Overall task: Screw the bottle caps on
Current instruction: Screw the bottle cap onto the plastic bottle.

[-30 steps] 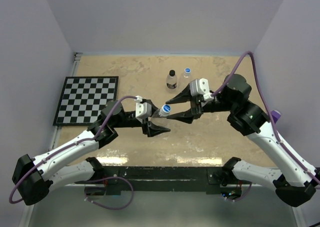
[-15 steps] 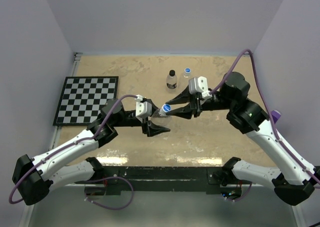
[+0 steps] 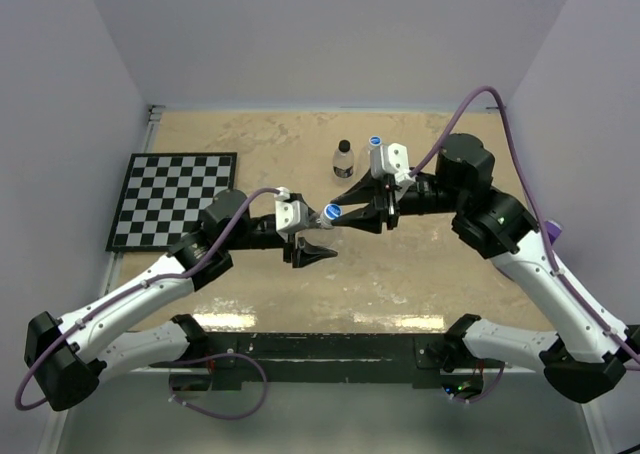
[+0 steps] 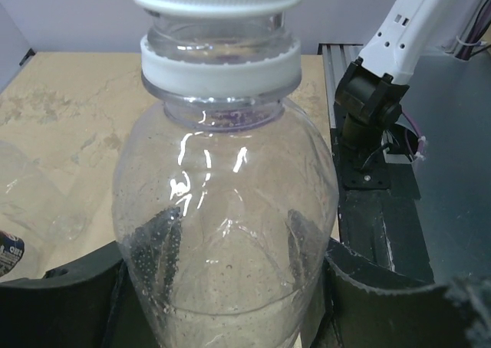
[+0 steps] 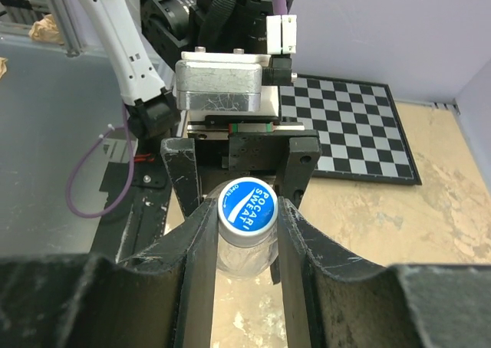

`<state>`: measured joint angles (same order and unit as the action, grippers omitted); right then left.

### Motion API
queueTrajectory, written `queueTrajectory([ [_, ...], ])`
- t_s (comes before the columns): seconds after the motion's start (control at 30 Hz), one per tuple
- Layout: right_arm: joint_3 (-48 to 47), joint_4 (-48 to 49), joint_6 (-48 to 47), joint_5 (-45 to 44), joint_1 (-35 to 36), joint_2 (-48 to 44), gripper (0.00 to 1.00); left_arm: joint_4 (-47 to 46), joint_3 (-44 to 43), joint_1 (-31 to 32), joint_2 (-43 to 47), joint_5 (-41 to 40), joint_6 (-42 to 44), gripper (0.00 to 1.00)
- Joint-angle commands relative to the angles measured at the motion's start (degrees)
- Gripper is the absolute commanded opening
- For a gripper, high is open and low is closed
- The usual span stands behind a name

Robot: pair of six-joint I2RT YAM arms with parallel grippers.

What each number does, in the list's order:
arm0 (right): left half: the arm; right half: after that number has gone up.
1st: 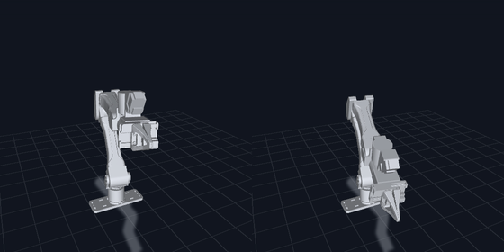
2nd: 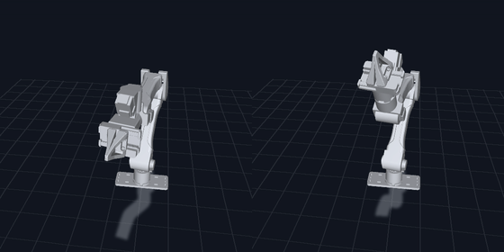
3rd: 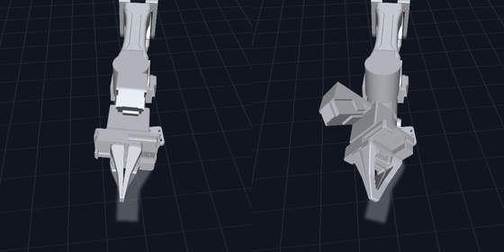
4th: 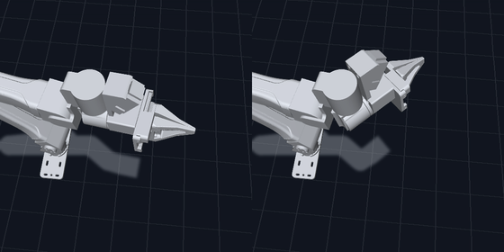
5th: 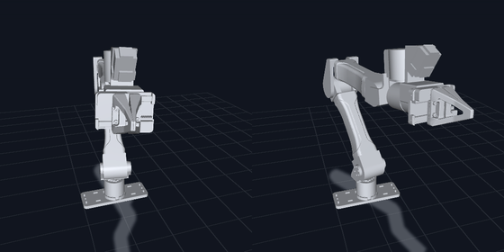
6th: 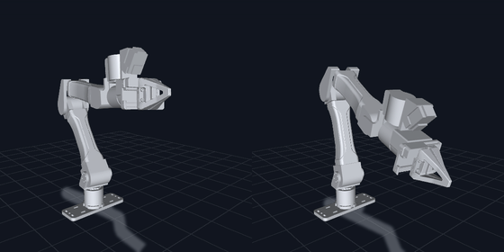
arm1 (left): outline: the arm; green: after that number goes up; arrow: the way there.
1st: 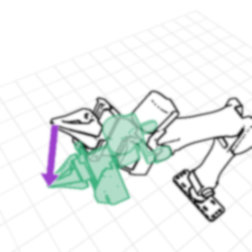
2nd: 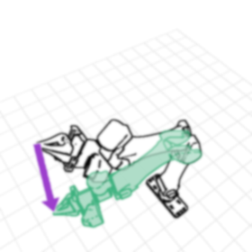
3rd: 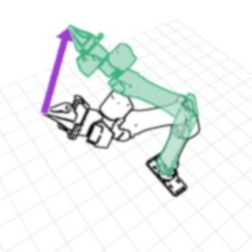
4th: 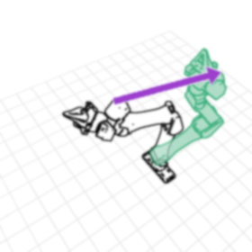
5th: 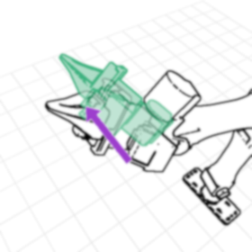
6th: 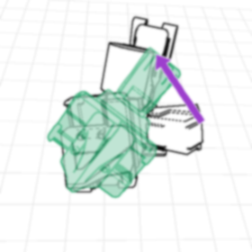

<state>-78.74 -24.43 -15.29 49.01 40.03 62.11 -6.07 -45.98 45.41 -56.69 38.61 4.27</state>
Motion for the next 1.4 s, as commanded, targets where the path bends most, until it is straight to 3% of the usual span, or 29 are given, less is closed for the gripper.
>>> queueTrajectory([
  [0.0,-0.1,-3.17,1.4,-2.51,0.14,1.35,0.0,-2.63,-2.8,0.21,1.84,-2.39,1.88,0.0],
  [0.23,0.95,-3.79,5.43,-7.43,0.14,1.35,0.0,-5.27,-1.22,1.43,4.56,-10.82,0.74,0.0],
  [0.5,3.33,-2.3,12.73,-13.15,0.22,1.26,0.0,-6.32,-1.57,12.42,4.22,-32.62,5.48,0.0],
  [0.97,5.26,-2.56,20.12,-22.38,0.31,0.21,0.0,-10.02,-5.26,17.34,-1.49,-53.1,4.43,0.0],
  [1.37,7.2,0.95,23.98,-23.17,0.31,-3.22,0.0,-11.16,-2.72,17.52,-0.45,-66.99,-2.69,0.0],
])
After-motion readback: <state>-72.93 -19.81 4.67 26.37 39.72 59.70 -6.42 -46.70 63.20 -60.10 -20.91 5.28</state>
